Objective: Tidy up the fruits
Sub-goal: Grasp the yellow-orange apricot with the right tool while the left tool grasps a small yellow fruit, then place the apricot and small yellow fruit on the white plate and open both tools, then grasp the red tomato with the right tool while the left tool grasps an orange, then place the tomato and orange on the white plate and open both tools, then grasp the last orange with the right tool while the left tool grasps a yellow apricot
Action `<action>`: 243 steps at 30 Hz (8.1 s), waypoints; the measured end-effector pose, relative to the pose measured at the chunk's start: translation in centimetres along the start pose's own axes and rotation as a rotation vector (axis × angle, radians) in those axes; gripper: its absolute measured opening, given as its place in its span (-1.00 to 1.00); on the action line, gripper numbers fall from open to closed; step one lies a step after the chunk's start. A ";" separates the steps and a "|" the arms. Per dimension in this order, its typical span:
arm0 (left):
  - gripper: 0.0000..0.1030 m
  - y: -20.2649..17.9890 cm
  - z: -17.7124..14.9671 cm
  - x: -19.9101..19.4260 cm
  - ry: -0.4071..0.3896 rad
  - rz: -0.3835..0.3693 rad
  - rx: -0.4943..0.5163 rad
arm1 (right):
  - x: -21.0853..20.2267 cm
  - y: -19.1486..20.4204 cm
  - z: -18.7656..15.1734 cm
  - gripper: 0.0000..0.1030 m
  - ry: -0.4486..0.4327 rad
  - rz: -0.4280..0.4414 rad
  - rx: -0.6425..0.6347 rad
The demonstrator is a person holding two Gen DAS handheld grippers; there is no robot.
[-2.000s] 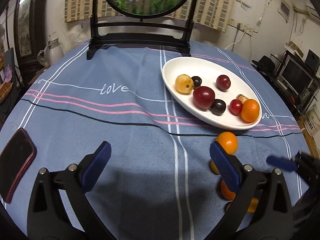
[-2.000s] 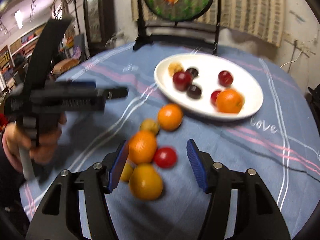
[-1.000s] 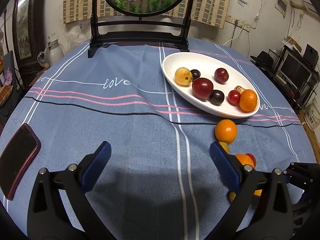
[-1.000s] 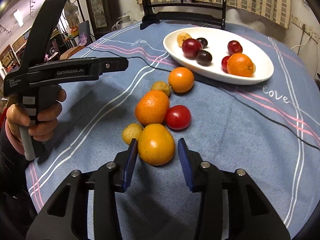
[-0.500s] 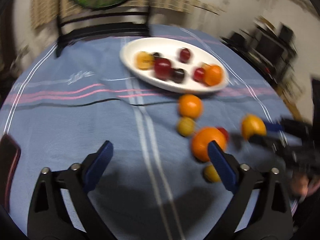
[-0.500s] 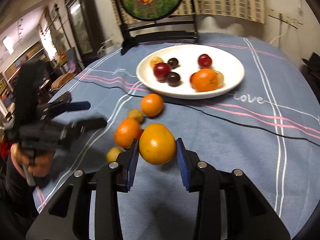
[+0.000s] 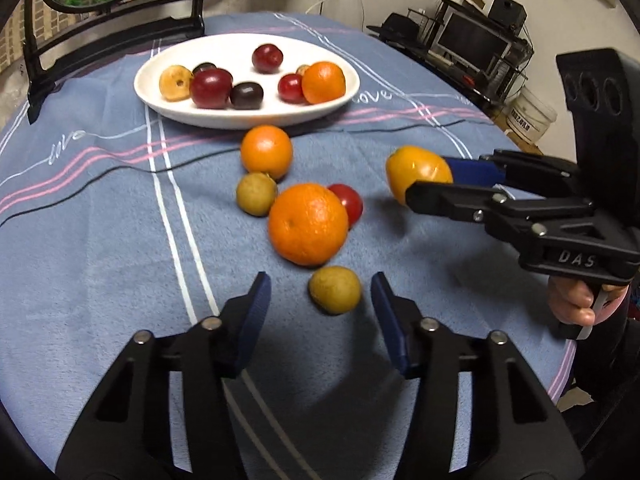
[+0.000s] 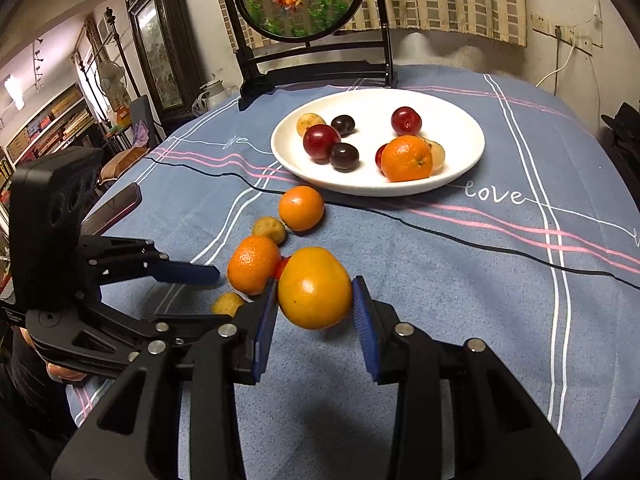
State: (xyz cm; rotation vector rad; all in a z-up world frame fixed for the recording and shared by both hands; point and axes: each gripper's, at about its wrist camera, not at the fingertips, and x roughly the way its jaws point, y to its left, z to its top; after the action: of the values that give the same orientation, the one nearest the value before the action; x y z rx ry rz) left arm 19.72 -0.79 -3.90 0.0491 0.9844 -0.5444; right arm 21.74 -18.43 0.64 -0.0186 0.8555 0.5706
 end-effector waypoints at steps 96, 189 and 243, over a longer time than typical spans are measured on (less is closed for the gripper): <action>0.84 7.6 4.4 -5.0 -0.335 0.447 -0.378 | 4.4 1.4 1.9 0.03 0.069 -0.094 -0.096; -0.17 3.5 8.3 -3.3 -0.284 0.095 -0.148 | 2.8 -4.6 6.0 -0.42 -0.209 -0.132 0.130; 0.96 6.5 4.3 -6.5 -0.403 0.406 -0.320 | 6.6 0.6 4.4 0.05 -0.007 0.054 0.064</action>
State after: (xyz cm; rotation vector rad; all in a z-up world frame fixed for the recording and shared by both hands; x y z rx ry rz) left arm 23.23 6.28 2.38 -0.1402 0.6313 -0.0138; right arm 27.94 -13.76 -1.01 0.0649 0.8687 0.5936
